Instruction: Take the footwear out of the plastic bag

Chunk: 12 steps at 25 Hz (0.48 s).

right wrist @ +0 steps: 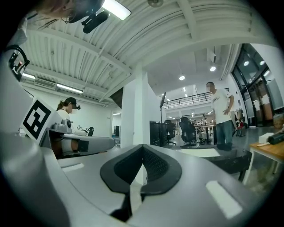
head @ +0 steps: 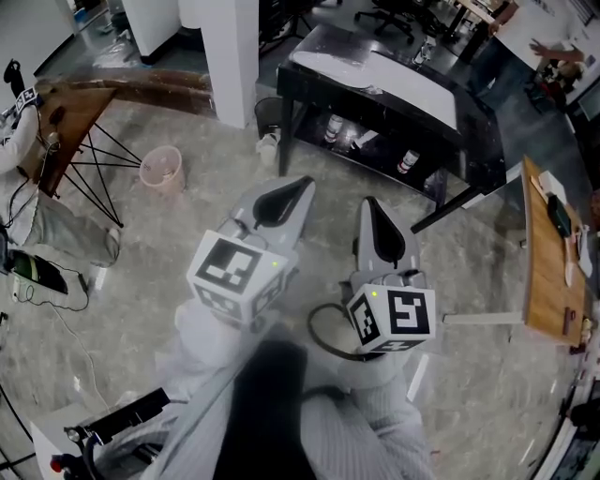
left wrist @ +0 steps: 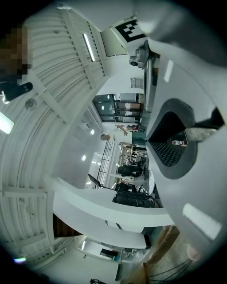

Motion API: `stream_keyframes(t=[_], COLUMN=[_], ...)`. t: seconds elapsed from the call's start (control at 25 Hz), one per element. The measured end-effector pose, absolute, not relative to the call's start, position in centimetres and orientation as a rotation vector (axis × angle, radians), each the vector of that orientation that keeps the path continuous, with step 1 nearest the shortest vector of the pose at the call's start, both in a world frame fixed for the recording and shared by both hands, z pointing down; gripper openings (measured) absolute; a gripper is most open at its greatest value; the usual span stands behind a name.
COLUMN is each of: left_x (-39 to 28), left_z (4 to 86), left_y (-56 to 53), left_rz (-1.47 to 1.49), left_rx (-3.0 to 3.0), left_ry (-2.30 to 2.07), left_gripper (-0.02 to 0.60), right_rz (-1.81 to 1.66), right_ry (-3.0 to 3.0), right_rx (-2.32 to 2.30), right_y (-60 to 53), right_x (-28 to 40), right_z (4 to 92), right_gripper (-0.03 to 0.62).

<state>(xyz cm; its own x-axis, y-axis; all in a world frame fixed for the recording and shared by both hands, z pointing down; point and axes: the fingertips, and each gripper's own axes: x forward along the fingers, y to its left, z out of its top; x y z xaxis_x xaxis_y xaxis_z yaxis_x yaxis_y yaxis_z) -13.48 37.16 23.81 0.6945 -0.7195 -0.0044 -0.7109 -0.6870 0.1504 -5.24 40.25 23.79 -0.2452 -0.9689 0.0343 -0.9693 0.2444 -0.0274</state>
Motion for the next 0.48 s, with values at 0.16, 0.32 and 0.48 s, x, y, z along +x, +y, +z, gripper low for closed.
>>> stream_keyframes(t=[0.16,0.32,0.48], left_x=[-12.5,-10.9,-10.2], left_z=[24.2,24.9,25.6], left_y=[36.4,34.3,29.8], left_rz=[-0.080,-0.058,-0.047], left_rx=[2.762,2.718,2.697], left_ry=[-1.191,-1.207,-1.213], left_gripper=[0.002,0.002,0.002], right_rz=[0.083,0.129,0.168], right_ry=[-2.471,-2.467,-2.455], right_rx=[1.910,1.906,1.904], right_y=[39.5,37.6,33.4], right_x=[-4.0,-1.8,-0.8], right_z=[24.1,25.2,26.1], right_gripper=[0.014,0.014,0.014])
